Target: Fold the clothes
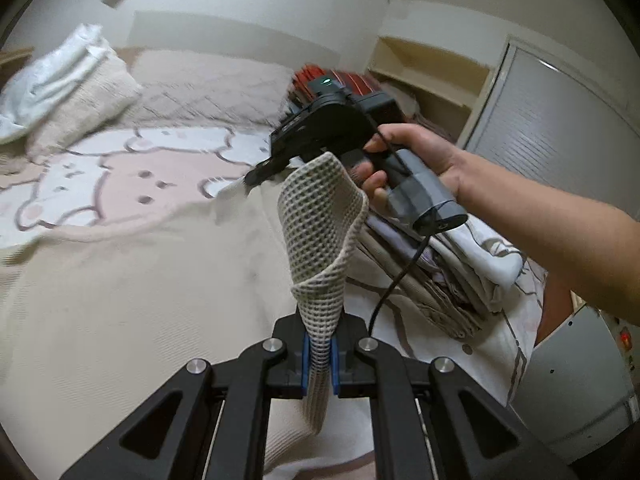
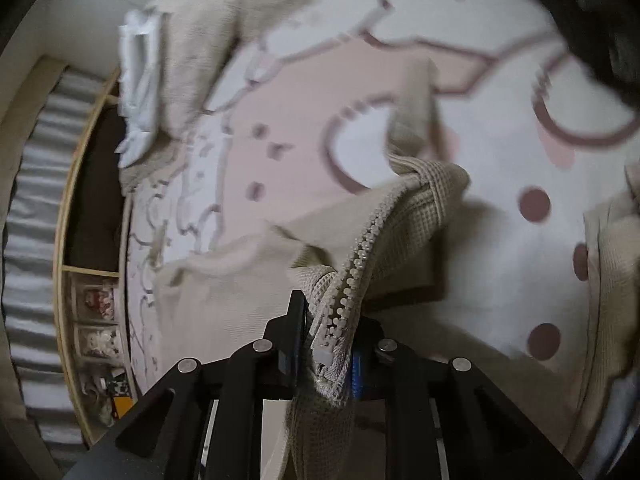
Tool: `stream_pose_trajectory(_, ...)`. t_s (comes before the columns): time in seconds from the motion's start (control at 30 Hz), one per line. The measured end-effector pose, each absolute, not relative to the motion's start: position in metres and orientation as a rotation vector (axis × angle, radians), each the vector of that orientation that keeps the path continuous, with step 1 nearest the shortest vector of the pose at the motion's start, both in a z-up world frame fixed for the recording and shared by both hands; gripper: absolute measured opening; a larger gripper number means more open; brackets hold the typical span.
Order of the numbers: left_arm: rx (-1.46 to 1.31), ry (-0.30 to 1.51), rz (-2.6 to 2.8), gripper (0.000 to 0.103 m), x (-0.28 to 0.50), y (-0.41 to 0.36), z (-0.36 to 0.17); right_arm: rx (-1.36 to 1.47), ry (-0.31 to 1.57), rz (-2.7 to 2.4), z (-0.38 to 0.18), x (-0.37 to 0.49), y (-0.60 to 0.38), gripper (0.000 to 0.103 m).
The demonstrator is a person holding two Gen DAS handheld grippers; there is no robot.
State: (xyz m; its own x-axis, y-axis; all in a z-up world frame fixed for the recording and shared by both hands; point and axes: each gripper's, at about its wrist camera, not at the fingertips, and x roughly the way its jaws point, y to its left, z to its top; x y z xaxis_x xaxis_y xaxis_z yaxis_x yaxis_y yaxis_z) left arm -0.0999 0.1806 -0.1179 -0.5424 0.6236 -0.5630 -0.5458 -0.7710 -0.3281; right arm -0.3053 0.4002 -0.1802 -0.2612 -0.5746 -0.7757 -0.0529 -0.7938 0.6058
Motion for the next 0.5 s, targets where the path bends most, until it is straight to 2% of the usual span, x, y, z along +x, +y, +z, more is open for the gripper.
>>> stream_pose_trajectory(0.3, -0.814, -0.229, 2.569, 0.008, -0.062, 0.084, -0.081, 1.421, -0.607, -2.102, -0.098, -0.32, 0.276, 0.017)
stream_pose_trajectory(0.5, -0.858, -0.325, 2.717, 0.008, -0.044, 0.014, -0.087, 1.403, -0.397, -2.042, -0.092, -0.326, 0.158, 0.017)
